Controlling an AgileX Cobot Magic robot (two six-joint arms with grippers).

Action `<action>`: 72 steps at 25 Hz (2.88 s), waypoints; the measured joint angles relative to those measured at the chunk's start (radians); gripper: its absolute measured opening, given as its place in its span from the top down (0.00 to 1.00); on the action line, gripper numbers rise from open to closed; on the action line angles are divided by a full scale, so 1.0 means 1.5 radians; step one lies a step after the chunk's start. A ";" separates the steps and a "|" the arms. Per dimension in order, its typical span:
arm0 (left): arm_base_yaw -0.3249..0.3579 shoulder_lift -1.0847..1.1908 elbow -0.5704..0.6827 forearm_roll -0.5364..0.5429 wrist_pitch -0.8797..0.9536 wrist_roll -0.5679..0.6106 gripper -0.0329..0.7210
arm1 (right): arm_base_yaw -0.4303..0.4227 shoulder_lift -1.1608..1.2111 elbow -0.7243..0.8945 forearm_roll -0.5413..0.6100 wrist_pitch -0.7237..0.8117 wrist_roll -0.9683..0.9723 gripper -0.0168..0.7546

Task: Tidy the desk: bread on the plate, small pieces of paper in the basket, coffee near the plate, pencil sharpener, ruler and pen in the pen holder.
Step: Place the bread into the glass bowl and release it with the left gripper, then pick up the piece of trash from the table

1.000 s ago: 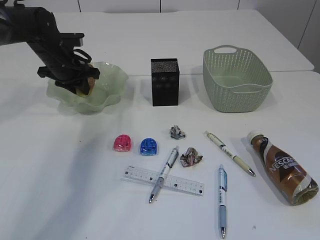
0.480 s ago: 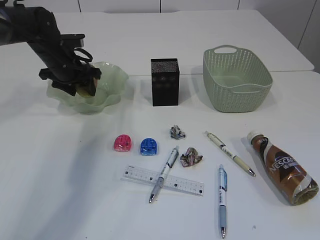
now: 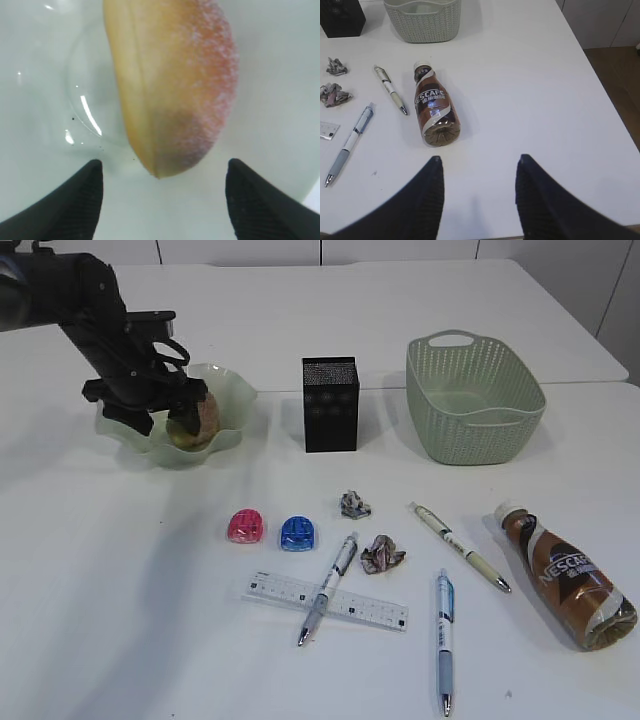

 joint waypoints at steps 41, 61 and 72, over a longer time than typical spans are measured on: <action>-0.012 -0.421 0.111 -0.026 0.253 0.051 0.45 | 0.000 0.000 0.000 0.000 0.000 0.000 0.49; -0.111 -0.838 0.557 -0.023 0.253 0.057 0.45 | 0.000 0.000 0.000 0.000 0.000 0.000 0.49; -0.114 -1.010 0.747 -0.028 0.208 0.057 0.45 | 0.000 0.000 0.000 0.000 0.000 0.000 0.49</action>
